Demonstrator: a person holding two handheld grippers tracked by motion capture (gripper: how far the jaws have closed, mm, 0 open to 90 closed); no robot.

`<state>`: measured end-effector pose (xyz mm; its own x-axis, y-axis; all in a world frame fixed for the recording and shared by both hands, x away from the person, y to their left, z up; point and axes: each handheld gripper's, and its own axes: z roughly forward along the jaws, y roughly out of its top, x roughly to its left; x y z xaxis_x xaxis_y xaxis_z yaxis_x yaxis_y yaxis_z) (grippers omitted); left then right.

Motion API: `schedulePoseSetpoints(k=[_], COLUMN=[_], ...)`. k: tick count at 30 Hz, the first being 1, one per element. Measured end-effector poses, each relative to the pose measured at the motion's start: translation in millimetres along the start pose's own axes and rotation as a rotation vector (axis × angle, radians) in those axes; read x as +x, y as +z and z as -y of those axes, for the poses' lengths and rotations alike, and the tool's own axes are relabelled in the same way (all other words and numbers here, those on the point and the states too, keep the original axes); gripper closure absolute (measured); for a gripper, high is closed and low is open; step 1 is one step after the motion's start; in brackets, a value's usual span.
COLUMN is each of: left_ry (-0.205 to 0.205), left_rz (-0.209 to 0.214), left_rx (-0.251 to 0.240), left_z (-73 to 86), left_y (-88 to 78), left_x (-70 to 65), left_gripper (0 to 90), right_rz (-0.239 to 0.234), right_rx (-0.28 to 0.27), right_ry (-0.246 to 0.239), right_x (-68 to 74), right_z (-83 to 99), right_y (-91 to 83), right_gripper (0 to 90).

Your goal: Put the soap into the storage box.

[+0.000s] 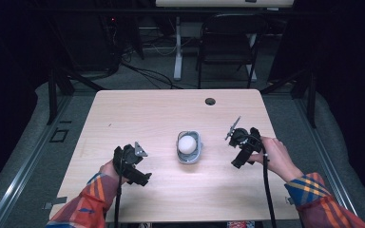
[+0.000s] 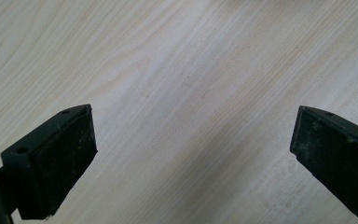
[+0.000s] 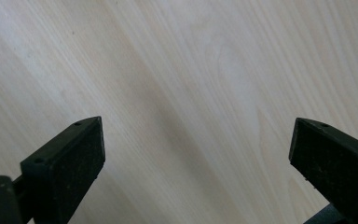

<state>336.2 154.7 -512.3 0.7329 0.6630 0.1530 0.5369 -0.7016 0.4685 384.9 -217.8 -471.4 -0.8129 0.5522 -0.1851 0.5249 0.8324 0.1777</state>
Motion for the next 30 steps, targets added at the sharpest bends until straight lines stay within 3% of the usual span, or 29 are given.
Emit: schedulePoseSetpoints(k=[13,21,23,30], left_ry=[0.002,0.003,0.003,0.014], left_rz=[0.003,0.003,0.003,0.010], left_rx=[0.003,0.006,0.009,0.009], left_z=[0.0,-0.1,-0.1,-0.6], left_y=[1.1,1.6,1.8,1.7], left_x=[-0.1,-0.3,-0.4,-1.0], left_gripper=[0.2,0.2,0.2,0.2], right_rz=[-0.046,-0.046,-0.062,-0.065], right_rx=[0.043,0.077,0.051,0.084], right_ry=[0.044,0.060,0.086,0.085], right_x=[8.7,13.1,15.4,21.4], right_z=[39.8,61.3,66.9,81.5], right_y=[25.5,37.9,41.5,52.3], right_gripper=[2.9,0.0,0.0,1.9])
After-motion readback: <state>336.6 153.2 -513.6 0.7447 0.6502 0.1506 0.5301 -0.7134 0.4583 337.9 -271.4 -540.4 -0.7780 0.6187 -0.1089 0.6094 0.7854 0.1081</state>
